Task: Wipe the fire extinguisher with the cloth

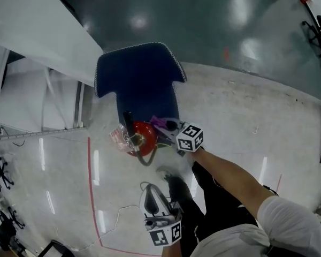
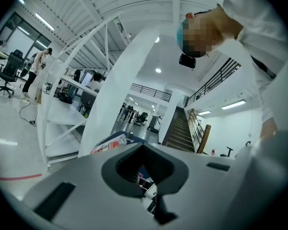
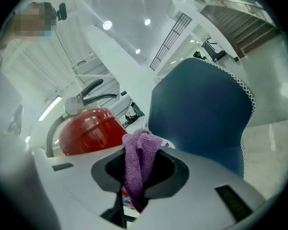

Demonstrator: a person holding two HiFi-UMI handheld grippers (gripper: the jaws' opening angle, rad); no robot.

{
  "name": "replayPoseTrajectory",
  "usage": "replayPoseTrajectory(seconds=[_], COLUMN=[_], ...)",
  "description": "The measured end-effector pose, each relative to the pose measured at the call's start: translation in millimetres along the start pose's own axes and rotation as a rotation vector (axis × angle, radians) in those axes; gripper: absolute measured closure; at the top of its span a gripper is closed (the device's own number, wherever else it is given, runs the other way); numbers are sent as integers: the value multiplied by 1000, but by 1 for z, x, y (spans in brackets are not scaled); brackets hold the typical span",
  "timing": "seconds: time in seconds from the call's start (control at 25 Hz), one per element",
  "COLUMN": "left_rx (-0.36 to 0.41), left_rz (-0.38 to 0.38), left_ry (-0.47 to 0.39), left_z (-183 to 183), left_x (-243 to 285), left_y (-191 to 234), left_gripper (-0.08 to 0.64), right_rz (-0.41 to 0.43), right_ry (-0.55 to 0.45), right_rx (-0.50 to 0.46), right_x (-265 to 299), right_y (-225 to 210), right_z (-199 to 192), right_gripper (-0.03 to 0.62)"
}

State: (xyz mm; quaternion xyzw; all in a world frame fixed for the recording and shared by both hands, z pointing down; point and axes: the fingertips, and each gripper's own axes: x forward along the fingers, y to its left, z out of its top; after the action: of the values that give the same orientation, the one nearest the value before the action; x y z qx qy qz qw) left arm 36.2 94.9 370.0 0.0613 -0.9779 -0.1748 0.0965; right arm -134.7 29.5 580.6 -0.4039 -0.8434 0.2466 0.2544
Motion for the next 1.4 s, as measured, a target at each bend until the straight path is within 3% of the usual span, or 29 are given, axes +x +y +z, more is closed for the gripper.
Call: replayPoseTrajectory(seconds=[0.24, 0.56, 0.8, 1.0, 1.28, 1.4], left_rx=[31, 58, 97, 116, 161, 214], left_rz=[-24, -58, -63, -99, -268, -396], left_ry=[-57, -59, -69, -38, 128, 199], left_z=[36, 72, 85, 58, -26, -47], left_x=[-11, -20, -16, 5, 40, 33], left_y=[-13, -34, -41, -37, -7, -10], left_gripper=[555, 555, 555, 555, 555, 555], right_rz=[2, 20, 5, -63, -292, -417], right_ry=[-56, -69, -181, -229, -267, -295], right_rx=[12, 19, 38, -14, -20, 34], right_x=[-20, -38, -69, -99, -119, -134], right_y=[36, 83, 105, 92, 65, 71], right_z=[35, 70, 105, 107, 54, 11], right_gripper=[514, 514, 514, 514, 514, 514])
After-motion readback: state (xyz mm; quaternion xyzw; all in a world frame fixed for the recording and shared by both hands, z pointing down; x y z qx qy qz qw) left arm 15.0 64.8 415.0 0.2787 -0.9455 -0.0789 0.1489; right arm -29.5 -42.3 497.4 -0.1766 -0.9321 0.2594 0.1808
